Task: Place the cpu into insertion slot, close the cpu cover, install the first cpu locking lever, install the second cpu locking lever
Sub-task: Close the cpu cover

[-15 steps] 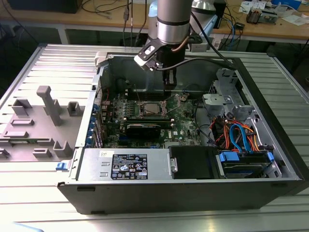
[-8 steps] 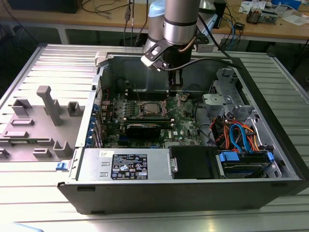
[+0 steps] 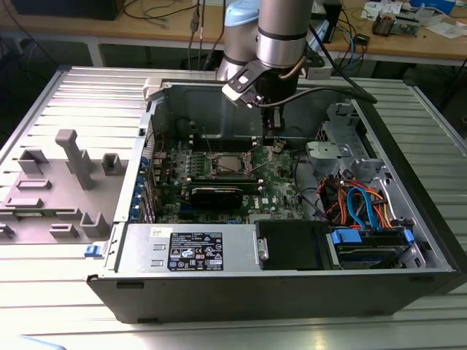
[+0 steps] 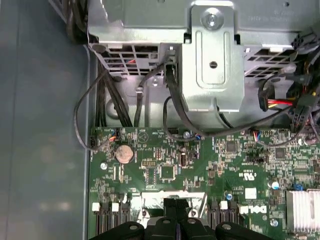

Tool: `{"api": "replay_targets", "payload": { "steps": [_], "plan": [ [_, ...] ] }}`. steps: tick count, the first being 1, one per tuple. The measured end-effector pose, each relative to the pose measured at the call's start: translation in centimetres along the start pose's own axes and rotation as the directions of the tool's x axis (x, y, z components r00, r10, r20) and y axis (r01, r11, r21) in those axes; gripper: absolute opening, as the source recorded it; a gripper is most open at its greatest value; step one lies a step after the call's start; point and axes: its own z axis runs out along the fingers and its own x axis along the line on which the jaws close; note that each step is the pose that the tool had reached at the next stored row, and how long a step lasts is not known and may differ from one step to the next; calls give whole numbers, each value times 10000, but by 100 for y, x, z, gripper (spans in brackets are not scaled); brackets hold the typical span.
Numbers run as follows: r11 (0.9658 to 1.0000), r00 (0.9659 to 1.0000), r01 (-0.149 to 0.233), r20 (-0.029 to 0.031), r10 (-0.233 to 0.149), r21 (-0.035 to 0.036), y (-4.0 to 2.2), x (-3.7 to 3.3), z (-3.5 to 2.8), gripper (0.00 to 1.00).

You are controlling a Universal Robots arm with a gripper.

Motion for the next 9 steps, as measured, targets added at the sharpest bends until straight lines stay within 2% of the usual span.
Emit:
{"api": "replay_targets", "payload": {
  "steps": [3,5,9],
  "plan": [
    [10000,10000,-1,-2,1,0,76,0,6,11],
    [10000,10000,1,-1,-1,0,162,0,13,11],
    [10000,10000,1,-1,-1,0,246,0,22,11]
  ]
}}
